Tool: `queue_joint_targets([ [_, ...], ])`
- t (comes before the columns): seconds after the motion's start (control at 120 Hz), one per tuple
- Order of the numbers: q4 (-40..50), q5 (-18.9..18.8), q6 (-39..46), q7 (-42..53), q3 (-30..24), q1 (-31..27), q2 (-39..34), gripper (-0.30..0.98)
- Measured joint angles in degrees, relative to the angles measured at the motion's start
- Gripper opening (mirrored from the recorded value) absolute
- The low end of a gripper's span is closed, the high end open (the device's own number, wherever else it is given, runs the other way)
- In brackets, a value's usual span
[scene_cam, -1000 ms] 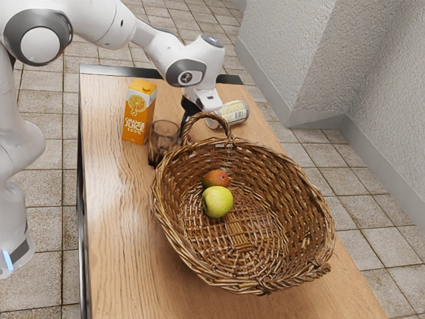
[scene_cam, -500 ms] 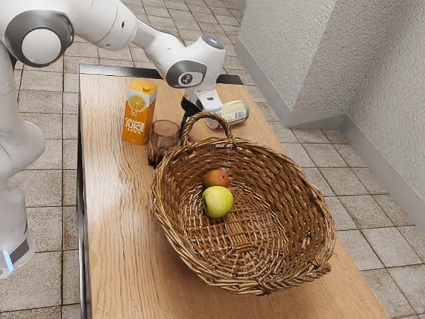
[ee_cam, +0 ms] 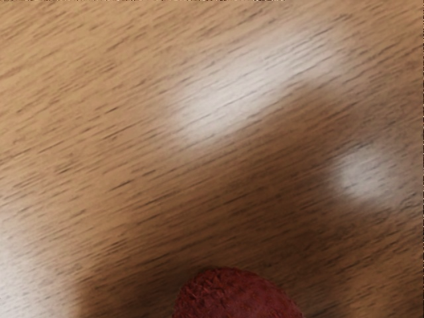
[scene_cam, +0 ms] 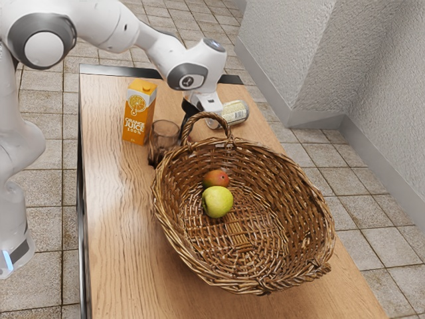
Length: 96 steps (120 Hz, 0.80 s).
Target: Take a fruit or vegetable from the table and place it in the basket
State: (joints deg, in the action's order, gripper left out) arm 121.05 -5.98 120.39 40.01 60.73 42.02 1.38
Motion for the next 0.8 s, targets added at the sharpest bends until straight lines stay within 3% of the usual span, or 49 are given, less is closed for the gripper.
queue_joint_targets([
  [0.233,-0.26,-0.09,0.12,0.07,0.00,0.16,0.04,0.21],
  [0.592,-1.78,-0.35,0.73,0.27,0.03,0.17,-1.20,0.10],
  [0.8,-4.70,-0.28,-0.99,0.62,-1.13,-0.47,-3.10,0.12],
])
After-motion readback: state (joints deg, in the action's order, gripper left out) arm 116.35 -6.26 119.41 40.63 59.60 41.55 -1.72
